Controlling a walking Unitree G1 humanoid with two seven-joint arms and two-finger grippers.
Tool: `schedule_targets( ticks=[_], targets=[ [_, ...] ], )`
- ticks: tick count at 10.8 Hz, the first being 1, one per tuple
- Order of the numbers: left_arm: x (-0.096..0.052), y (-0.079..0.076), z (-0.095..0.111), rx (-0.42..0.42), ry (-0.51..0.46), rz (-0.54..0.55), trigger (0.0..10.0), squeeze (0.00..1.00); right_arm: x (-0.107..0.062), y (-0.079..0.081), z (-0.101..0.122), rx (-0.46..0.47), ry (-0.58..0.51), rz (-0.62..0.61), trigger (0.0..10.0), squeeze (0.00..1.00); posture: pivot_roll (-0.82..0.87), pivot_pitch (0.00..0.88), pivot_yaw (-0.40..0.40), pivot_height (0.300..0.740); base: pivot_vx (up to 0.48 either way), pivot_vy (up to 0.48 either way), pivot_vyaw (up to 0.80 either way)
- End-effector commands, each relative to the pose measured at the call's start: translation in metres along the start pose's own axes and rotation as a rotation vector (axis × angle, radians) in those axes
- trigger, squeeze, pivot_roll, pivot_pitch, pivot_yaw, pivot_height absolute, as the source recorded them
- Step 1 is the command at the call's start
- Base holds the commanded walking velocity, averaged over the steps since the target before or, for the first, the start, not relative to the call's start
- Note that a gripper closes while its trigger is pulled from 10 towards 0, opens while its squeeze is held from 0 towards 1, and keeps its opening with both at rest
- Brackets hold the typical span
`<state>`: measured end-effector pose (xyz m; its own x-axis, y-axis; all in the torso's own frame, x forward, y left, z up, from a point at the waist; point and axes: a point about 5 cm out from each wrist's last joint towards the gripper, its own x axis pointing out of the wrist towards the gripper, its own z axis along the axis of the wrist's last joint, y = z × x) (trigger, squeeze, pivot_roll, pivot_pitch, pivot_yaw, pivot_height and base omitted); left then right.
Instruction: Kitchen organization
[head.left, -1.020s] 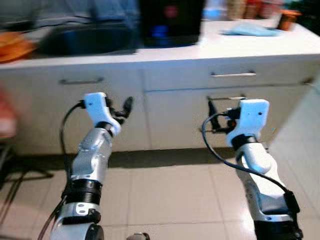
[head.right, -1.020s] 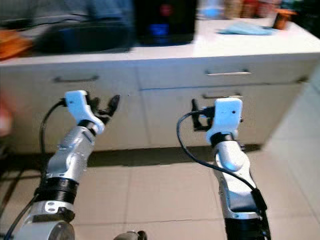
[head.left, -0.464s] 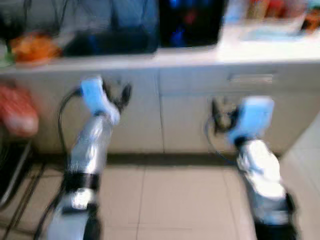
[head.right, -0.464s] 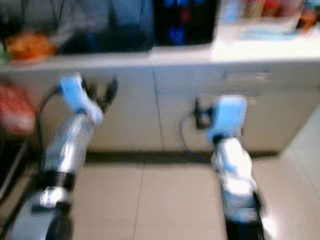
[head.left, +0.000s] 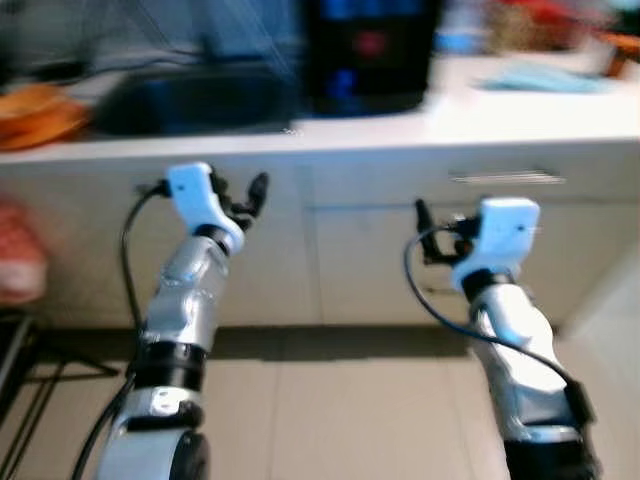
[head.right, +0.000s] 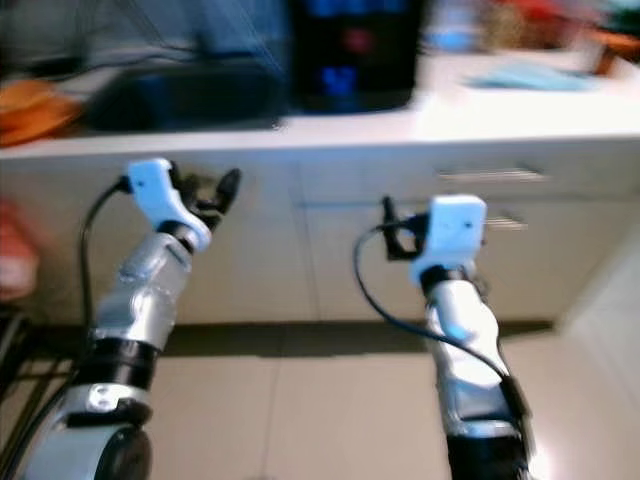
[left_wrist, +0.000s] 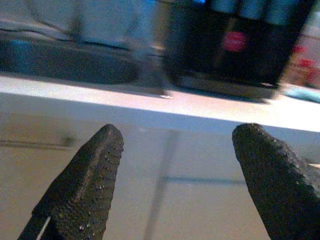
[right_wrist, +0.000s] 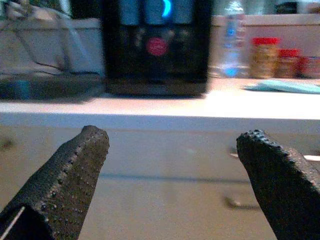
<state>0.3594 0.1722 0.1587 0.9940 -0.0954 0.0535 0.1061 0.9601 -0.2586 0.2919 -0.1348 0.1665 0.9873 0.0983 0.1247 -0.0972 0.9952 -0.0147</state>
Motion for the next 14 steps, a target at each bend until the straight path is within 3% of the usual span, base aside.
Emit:
schedule_targets(
  ticks=[1,4,10,14],
  targets=[
    [0.0021,-0.0041,0.0022,-0.005,-0.004,-0.005,10.0,0.0,0.0003,-0.0023,0.0027,-0.014,-0.009,-0.002,10.0,0.0,0.04,0.0,0.092,0.74,0.416,0.24,0.0],
    [0.0057,-0.0082,0.0091,-0.038,-0.022,-0.02,10.0,0.0,0.0015,-0.0034,0.0045,0.008,-0.01,-0.001,10.0,0.0,0.03,0.0,0.083,0.74,0.107,0.202,0.0],
    [0.0067,-0.0025,0.0046,-0.039,0.007,-0.002,10.0,0.0,0.0024,-0.0048,0.0041,0.003,-0.007,-0.001,10.0,0.0,0.03,0.0,0.083,0.74,0.0,0.48,0.0],
    [0.0072,-0.0071,0.0037,-0.036,0.005,-0.033,10.0,0.0,0.0022,-0.0029,0.0033,-0.011,-0.013,0.006,10.0,0.0,0.03,0.0,0.088,0.74,0.0,0.0,0.0]
  ],
)
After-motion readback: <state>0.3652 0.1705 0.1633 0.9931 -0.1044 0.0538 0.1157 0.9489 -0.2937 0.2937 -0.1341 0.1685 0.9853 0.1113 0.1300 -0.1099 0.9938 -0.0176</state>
